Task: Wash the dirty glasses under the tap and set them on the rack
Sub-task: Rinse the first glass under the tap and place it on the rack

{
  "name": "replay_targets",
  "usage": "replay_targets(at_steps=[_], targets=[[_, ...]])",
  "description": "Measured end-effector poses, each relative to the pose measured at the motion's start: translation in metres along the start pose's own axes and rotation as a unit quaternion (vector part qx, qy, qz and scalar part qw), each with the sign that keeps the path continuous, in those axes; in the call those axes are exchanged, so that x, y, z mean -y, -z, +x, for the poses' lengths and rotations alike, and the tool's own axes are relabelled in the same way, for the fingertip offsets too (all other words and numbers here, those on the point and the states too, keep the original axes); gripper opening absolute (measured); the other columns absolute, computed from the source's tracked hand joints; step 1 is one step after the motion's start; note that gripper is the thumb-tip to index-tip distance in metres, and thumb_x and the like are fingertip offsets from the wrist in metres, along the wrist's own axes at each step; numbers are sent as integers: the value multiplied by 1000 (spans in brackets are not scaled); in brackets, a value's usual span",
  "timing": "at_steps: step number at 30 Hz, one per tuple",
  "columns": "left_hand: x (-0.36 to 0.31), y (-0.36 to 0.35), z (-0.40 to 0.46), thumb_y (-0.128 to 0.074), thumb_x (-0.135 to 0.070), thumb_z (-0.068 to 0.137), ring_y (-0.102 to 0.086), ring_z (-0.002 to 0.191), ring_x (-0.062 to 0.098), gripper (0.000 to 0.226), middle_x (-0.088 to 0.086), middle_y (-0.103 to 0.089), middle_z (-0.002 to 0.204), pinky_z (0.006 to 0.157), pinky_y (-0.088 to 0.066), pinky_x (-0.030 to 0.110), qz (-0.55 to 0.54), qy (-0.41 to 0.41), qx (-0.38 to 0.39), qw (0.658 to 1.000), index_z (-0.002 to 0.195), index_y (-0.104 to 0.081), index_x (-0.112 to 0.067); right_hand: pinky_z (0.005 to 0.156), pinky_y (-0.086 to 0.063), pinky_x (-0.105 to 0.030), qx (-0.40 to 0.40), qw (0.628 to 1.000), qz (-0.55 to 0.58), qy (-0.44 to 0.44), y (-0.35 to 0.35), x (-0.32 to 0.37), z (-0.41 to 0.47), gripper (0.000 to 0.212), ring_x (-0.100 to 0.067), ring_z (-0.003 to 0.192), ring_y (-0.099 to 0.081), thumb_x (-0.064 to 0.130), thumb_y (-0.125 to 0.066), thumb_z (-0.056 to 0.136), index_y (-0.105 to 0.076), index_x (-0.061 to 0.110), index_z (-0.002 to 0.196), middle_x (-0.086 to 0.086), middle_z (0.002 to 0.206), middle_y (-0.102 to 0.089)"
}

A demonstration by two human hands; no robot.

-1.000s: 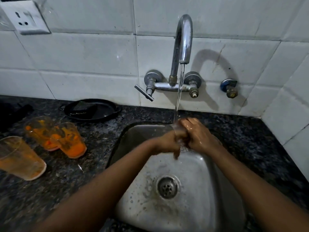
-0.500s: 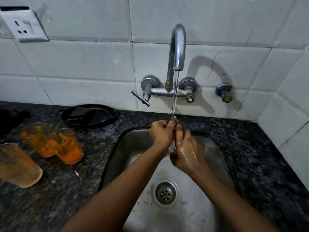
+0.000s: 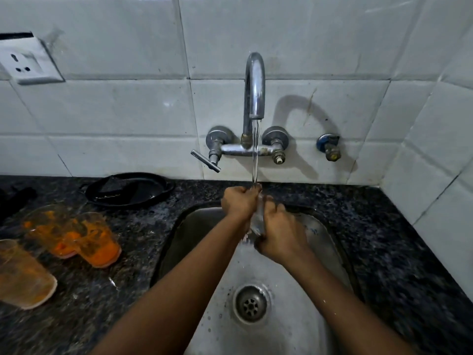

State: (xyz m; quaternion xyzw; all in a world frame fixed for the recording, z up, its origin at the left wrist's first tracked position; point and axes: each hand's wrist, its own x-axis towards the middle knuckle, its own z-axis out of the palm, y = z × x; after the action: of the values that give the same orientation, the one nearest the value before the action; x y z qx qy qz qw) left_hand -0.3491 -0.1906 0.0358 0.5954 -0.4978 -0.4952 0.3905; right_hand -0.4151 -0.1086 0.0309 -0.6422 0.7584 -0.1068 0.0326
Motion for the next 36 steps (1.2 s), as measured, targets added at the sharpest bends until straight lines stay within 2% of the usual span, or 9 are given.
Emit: replay_targets(at_steps=[4, 8, 13, 15, 21, 23, 26, 28, 36], targets=[[1, 9, 0, -66, -27, 82, -54, 56, 21, 29, 7, -56, 59, 56, -48, 29, -114, -38, 44, 992, 59, -55, -14, 89, -51, -37, 63, 964, 256, 20, 8, -26, 9, 97, -27, 108, -58, 36, -78, 55, -28, 22, 136, -8, 126, -56], [5, 15, -4, -68, -24, 80, -53, 61, 18, 24, 6, -53, 65, 60, -51, 30, -224, -20, 134, 965, 63, -56, -12, 71, -56, -44, 230, 757, 610, -51, 11, -36, 3, 67, -28, 77, -66, 10, -75, 62, -42, 22, 119, -14, 94, -69], [-3, 3, -2, -54, -31, 91, -54, 64, 20, 31, 4, -55, 63, 61, -48, 30, 5, -66, 41, 997, 63, -55, -16, 70, -51, -30, 52, 968, 238, -68, 7, 1, -6, 88, -25, 96, -61, 19, -80, 65, -26, 12, 134, -10, 114, -56], [-7, 1, -4, -53, -30, 91, -52, 63, 22, 37, 5, -52, 57, 65, -46, 31, 95, -110, -2, 989, 56, -55, -16, 78, -47, -28, -3, 990, 135, -46, -3, 11, -11, 101, -27, 105, -57, 27, -81, 64, -16, 13, 140, -10, 120, -52], [3, 20, 1, -58, -29, 88, -48, 46, 14, 36, 0, -50, 48, 54, -46, 28, -181, -58, 86, 978, 57, -53, -13, 63, -50, -32, 183, 769, 605, -99, 8, -18, 2, 36, -22, 73, -65, 4, -66, 77, -54, 13, 110, -10, 92, -68], [4, 15, 1, -56, -32, 89, -50, 46, 11, 37, -2, -53, 48, 53, -46, 27, -129, -90, 82, 984, 57, -53, -14, 64, -52, -35, 183, 786, 580, -112, 12, -16, 6, 32, -24, 71, -65, 4, -67, 76, -55, 11, 106, -13, 86, -67], [3, 8, 2, -56, -38, 89, -61, 61, 25, 36, 12, -64, 64, 65, -52, 35, 90, -155, 44, 983, 63, -59, -12, 77, -52, -37, 74, 973, 199, -94, 9, 1, 4, 67, -29, 94, -63, 20, -80, 65, -42, 10, 120, -12, 109, -60], [2, 7, 0, -60, -34, 87, -58, 59, 25, 34, 10, -60, 60, 67, -53, 37, 102, -150, 20, 983, 59, -57, -15, 86, -48, -36, 7, 998, 49, -40, 2, 8, 0, 82, -31, 107, -57, 27, -80, 65, -31, 9, 128, -14, 120, -53], [10, 22, -2, -61, -26, 87, -51, 45, 7, 35, -3, -52, 49, 47, -46, 21, -122, -112, 129, 978, 54, -52, -15, 65, -57, -37, 195, 793, 569, -98, 9, -19, -3, 50, -24, 75, -68, 0, -71, 74, -45, 14, 114, -16, 101, -65]])
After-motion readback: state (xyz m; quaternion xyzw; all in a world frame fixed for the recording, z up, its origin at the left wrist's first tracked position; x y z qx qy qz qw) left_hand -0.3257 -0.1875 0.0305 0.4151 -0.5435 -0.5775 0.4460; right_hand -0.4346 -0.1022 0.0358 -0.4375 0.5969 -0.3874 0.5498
